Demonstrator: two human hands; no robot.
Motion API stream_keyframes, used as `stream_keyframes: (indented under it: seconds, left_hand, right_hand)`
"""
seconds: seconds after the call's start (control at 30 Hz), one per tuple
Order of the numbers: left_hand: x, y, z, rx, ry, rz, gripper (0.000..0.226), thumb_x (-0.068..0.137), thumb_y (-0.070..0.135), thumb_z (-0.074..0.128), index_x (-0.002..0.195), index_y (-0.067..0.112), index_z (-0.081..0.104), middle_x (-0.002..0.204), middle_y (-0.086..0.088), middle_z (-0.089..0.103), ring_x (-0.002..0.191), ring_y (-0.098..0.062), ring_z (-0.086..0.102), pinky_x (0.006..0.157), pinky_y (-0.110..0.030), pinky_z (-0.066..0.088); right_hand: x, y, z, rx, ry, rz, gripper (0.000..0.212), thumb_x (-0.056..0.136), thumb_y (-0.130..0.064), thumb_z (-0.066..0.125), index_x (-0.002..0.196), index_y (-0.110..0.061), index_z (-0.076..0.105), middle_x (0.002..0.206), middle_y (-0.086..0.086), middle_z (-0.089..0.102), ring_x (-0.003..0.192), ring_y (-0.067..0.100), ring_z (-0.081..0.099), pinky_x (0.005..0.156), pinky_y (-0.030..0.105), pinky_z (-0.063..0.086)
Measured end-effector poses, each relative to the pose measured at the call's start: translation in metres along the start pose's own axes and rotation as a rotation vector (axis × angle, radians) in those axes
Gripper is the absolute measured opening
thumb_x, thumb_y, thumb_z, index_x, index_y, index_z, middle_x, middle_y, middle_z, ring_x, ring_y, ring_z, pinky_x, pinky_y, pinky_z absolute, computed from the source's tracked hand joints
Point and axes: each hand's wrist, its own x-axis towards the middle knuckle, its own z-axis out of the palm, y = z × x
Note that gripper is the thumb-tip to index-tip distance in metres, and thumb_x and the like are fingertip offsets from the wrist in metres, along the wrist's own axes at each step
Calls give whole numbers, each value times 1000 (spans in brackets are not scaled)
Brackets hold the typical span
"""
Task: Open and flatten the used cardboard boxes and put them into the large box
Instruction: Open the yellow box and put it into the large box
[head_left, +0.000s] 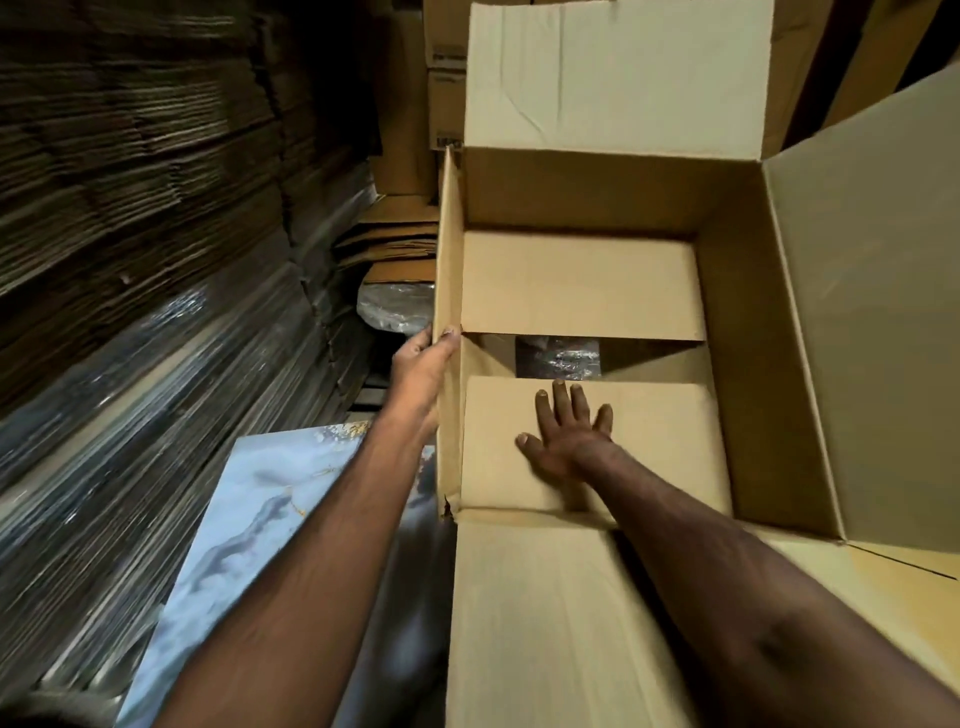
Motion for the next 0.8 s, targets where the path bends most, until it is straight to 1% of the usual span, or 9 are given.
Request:
stream_keyframes:
  seconds: [0.27,0.4,0.47,0.53,0.6,0.63,0.7,0.77,0.8]
  left_hand:
    - [-14,19,12,-59,35,4,31,95,22,65,125,19,65,102,-4,74,92,-19,70,79,-37,59]
    - [-16,18,7,-66,53,-29,31,94,22,66,124,18,67,107,-8,73,101,-26,68,92,-47,55]
    - [-17,20,5,-80,58,-45,28,94,21,66,121,16,68,107,-9,74,103,-28,68,95,-50,54]
    - [-16,23,2,-78,61,-55,25,93,22,66,117,16,69,106,-10,74,102,-29,69,94,-51,54]
    - [-14,26,-2,-99,72,-70,18,93,21,67,110,17,71,103,-10,75,99,-28,70,92,-50,55]
    - [-12,29,-2,-114,81,-70,15,94,20,66,108,17,70,102,-11,75,97,-27,70,91,-50,55]
    - [-10,33,-2,-128,104,-47,14,95,18,64,108,14,69,101,-13,74,90,-27,70,91,-51,56]
    - [-8,37,0,-115,119,-38,16,95,18,63,110,13,68,99,-14,73,88,-27,69,90,-51,56]
    - [-9,38,2,-95,118,-37,17,95,18,63,111,13,68,100,-14,72,90,-28,69,89,-50,56]
  right_hand:
    - [19,11,-23,5,-88,-21,77,97,-68,18,157,-30,-11,161,-3,-29,150,23,-23,112,71,4]
    - [32,17,-21,-21,-142,-28,76,95,-70,17,157,-34,-8,162,-6,-25,150,22,-20,114,69,4]
    - [39,17,-21,-44,-165,-49,79,92,-73,16,157,-32,-5,163,-2,-21,151,25,-16,119,62,2]
    - [54,19,-21,-44,-249,-62,90,84,-80,17,158,-30,3,166,0,-11,153,27,-7,122,54,3]
    - [74,26,-12,65,-430,-18,110,65,-87,31,156,-28,24,164,2,20,150,27,21,121,49,16]
    - [81,31,-3,141,-553,19,111,60,-84,46,151,-21,37,152,4,41,139,27,40,117,46,27]
    - [83,39,17,217,-758,99,89,70,-67,63,134,-6,53,120,6,60,118,28,59,106,43,43]
    - [66,37,17,200,-831,111,59,90,-54,58,122,-5,57,99,4,69,105,26,66,97,41,49]
    - [62,36,12,163,-774,82,52,97,-50,52,122,-5,59,88,3,73,94,23,68,89,37,51]
